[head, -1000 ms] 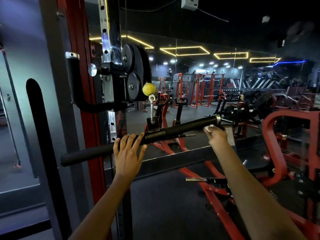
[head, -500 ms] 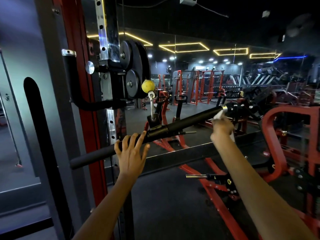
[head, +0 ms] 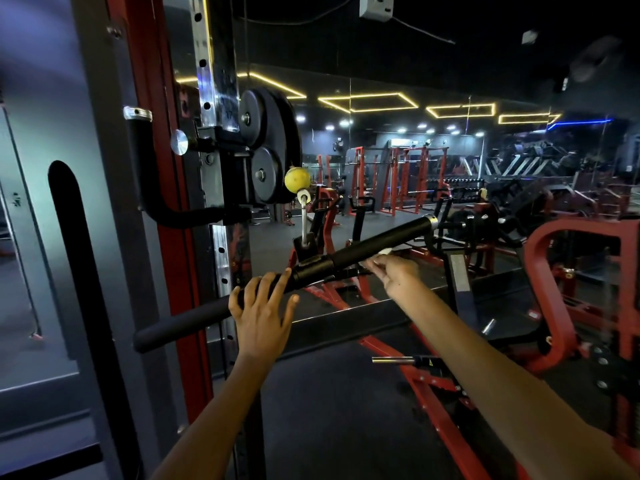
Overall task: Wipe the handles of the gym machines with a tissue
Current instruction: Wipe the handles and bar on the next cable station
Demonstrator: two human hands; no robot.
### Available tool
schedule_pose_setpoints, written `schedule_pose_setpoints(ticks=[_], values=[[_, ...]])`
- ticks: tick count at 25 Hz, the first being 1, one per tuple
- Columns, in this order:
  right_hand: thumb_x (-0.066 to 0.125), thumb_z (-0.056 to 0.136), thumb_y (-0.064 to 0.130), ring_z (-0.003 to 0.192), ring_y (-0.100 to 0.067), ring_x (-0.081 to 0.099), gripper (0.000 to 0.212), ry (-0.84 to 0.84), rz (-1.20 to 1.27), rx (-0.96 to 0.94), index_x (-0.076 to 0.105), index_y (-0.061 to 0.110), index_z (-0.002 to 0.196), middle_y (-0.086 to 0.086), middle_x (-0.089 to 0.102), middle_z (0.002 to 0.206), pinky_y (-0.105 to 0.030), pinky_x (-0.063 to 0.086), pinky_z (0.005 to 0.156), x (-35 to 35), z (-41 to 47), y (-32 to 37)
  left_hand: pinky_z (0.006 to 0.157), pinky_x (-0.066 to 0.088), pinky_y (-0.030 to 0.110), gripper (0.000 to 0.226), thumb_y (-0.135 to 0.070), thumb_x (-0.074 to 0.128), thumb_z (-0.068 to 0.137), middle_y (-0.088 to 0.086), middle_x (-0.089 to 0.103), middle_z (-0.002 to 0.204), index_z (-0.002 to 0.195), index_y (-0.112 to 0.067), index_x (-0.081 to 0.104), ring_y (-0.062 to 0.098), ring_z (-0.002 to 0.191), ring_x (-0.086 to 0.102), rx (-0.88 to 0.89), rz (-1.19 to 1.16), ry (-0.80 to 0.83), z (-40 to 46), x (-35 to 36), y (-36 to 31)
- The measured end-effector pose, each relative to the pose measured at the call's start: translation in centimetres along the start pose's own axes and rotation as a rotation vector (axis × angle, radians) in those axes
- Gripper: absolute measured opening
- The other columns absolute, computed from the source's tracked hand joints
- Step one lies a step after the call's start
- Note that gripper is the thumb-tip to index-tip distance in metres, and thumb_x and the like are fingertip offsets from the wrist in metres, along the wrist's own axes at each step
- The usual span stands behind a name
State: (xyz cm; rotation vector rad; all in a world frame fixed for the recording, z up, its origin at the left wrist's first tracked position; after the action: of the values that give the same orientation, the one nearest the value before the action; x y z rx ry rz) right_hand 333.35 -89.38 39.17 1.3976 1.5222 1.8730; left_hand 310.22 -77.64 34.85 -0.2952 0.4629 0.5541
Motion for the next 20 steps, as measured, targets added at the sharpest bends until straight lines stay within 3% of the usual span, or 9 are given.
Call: schedule_pose_setpoints(ticks=[3, 5, 8, 10, 12, 13, 15, 17, 20], values=[[0.053, 0.088, -0.006, 0.081, -0.022, 0.063, 0.013, -0.149, 0.155, -0.047, 0.053, 0.002, 0.099, -0.018, 0.057, 0.121, -0.023, 0.055, 0.060, -2.9, 1.2, 2.7, 0.102, 0.021, 0.050, 0.052, -0.049, 0.031, 0.096, 0.005, 0.056, 0.126, 0.138, -0.022, 0.047, 0.024, 0.121, 0.041, -0.005, -0.018, -0.027, -0.4, -0.3, 0.3], [0.045, 0.095, 0.006, 0.084, -0.020, 0.062, 0.006, -0.152, 0.276, -0.082, 0.050, 0.010, 0.096, -0.017, 0.055, 0.122, -0.020, 0.053, 0.057, -4.1, 2.1, 5.3, 0.101, 0.025, 0.053, 0.050, -0.048, 0.032, 0.096, 0.005, 0.056, 0.126, 0.138, -0.023, 0.045, 0.024, 0.121, 0.040, -0.005, -0.021, -0.033, -0.6, -0.6, 0.5], [0.039, 0.097, 0.004, 0.076, -0.012, 0.059, 0.017, -0.162, 0.263, -0.102, 0.051, 0.011, 0.087, -0.011, 0.060, 0.102, -0.019, 0.053, 0.061, -3.2, 0.0, 4.4, 0.102, 0.025, 0.053, 0.050, -0.048, 0.032, 0.096, 0.006, 0.056, 0.126, 0.138, -0.023, 0.045, 0.024, 0.121, 0.040, -0.011, -0.025, -0.047, -0.7, -0.9, 0.8], [0.047, 0.091, -0.005, 0.076, -0.013, 0.061, 0.018, -0.035, 0.209, -0.037, 0.054, 0.009, 0.083, -0.008, 0.061, 0.092, -0.024, 0.055, 0.069, -0.7, -2.3, 1.2, 0.104, 0.023, 0.053, 0.052, -0.050, 0.031, 0.097, 0.006, 0.055, 0.127, 0.139, -0.022, 0.045, 0.024, 0.122, 0.039, -0.037, -0.042, -0.051, -0.9, -0.7, 1.0], [0.048, 0.087, -0.015, 0.089, -0.022, 0.062, 0.018, 0.129, 0.148, 0.007, 0.055, 0.002, 0.084, -0.014, 0.060, 0.101, -0.031, 0.054, 0.075, 1.8, -4.1, -1.0, 0.105, 0.021, 0.053, 0.055, -0.054, 0.024, 0.099, 0.005, 0.054, 0.128, 0.139, -0.022, 0.045, 0.024, 0.122, 0.040, -0.054, -0.056, -0.056, -1.2, -0.7, 1.3], [0.047, 0.086, -0.017, 0.094, -0.026, 0.061, 0.019, 0.104, 0.165, -0.005, 0.056, -0.001, 0.085, -0.015, 0.060, 0.103, -0.033, 0.053, 0.080, 1.6, -4.3, -0.8, 0.105, 0.020, 0.053, 0.057, -0.055, 0.021, 0.099, 0.005, 0.055, 0.129, 0.139, -0.023, 0.045, 0.024, 0.122, 0.040, -0.051, -0.058, -0.055, -1.3, -0.7, 1.5], [0.049, 0.088, -0.012, 0.101, -0.026, 0.062, 0.017, -0.132, 0.300, -0.116, 0.059, 0.000, 0.095, -0.010, 0.063, 0.099, -0.030, 0.052, 0.081, 0.2, -4.6, 1.2, 0.105, 0.022, 0.055, 0.056, -0.054, 0.022, 0.099, 0.005, 0.055, 0.129, 0.140, -0.023, 0.045, 0.023, 0.121, 0.040, -0.031, -0.051, -0.056, -1.4, -0.9, 1.6], [0.051, 0.091, -0.003, 0.098, -0.020, 0.063, 0.017, -0.257, 0.314, -0.203, 0.061, 0.010, 0.090, 0.001, 0.061, 0.085, -0.025, 0.049, 0.077, -0.1, -5.7, 1.7, 0.104, 0.026, 0.057, 0.053, -0.051, 0.029, 0.097, 0.004, 0.056, 0.129, 0.139, -0.023, 0.045, 0.024, 0.120, 0.042, -0.028, -0.048, -0.056, -1.4, -1.1, 1.5], [0.048, 0.090, -0.008, 0.084, -0.015, 0.060, 0.020, -0.020, 0.177, -0.073, 0.061, 0.007, 0.089, -0.003, 0.061, 0.088, -0.028, 0.047, 0.082, 3.7, -8.6, -2.9, 0.104, 0.026, 0.059, 0.052, -0.049, 0.034, 0.096, 0.004, 0.056, 0.128, 0.139, -0.023, 0.044, 0.024, 0.120, 0.042, -0.044, -0.057, -0.063, -1.4, -1.2, 1.5]])
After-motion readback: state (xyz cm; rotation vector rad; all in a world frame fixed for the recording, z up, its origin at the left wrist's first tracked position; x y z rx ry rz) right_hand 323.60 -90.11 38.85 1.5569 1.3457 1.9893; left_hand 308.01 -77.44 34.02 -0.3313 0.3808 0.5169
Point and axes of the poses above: each hand's wrist, its own z-axis towards the middle knuckle, its own x-axis out of the palm, y = z × x, the point moved 6 cm from there along z, towards the middle knuckle
